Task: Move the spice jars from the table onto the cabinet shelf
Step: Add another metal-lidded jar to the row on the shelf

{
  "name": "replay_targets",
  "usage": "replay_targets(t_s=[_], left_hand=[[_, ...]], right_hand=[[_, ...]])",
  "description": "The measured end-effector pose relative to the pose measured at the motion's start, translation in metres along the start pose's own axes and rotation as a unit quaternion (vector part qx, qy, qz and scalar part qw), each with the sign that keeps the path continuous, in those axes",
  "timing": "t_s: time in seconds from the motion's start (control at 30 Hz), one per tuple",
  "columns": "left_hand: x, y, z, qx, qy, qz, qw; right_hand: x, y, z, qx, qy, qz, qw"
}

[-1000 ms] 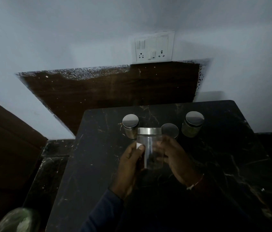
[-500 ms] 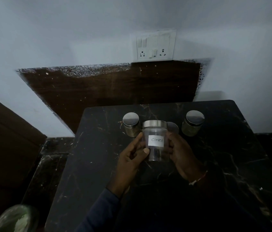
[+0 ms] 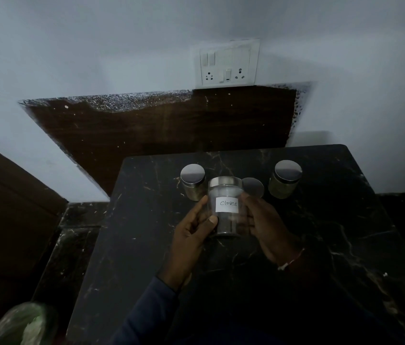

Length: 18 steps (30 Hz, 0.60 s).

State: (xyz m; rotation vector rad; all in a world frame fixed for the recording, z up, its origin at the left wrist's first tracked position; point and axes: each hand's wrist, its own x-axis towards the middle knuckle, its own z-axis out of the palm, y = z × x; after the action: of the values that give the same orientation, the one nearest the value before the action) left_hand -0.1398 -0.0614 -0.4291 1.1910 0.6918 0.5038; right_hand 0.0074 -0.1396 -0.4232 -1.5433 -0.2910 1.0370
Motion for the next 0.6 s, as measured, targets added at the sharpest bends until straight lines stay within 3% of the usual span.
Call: replay_targets(t_s=[0.6], left_hand=[[0.007,0.01,-0.009,0.005,-0.025,0.016,1.0]], right_hand=[[0.0,-0.008,-0.001,-0.034,-0.026,-0.044,0.998]])
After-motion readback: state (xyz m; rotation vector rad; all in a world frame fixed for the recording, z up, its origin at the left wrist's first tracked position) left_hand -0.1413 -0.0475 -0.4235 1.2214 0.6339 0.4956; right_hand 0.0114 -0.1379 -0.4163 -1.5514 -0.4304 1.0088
